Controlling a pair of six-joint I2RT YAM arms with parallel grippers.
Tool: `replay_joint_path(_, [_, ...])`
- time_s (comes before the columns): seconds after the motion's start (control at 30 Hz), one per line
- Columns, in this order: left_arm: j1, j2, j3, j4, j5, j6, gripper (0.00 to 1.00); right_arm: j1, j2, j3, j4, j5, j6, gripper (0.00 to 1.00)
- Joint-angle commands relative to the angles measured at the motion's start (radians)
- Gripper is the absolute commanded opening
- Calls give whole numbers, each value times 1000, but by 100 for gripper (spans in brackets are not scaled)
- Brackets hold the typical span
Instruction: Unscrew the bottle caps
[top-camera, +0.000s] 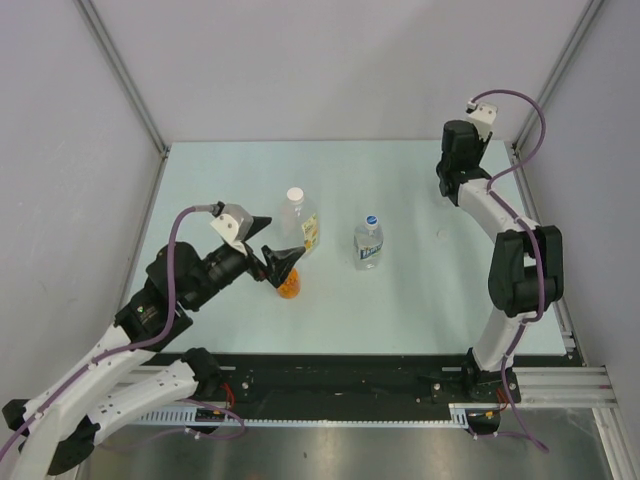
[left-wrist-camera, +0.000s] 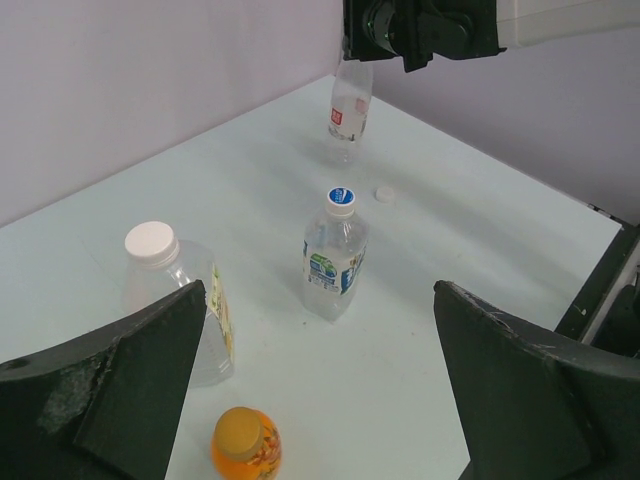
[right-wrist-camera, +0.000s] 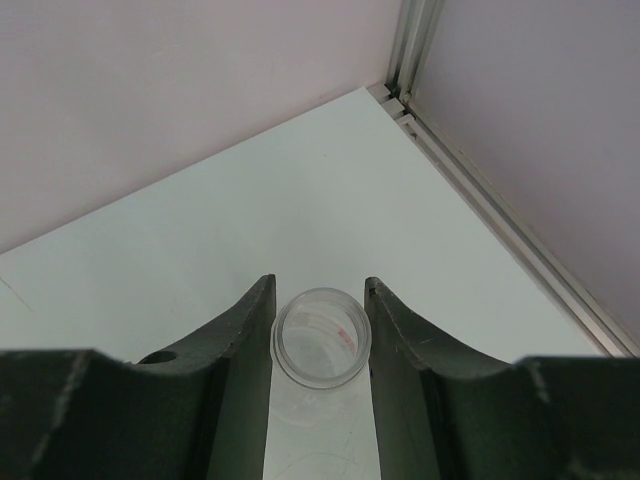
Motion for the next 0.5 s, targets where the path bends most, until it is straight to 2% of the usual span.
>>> replay_joint_path(0.0, [4,-2,-7,40,15,-22,100,-4,14,0,22,10,30,0])
replay_joint_path(0.37, [4,3,-9,38,15,-33,100,-4,11,-13,-4,2,44,1])
replay_joint_path(0.47, [4,3,-9,40,21,-34,100,-3,4,-14,-15,-13,42,14])
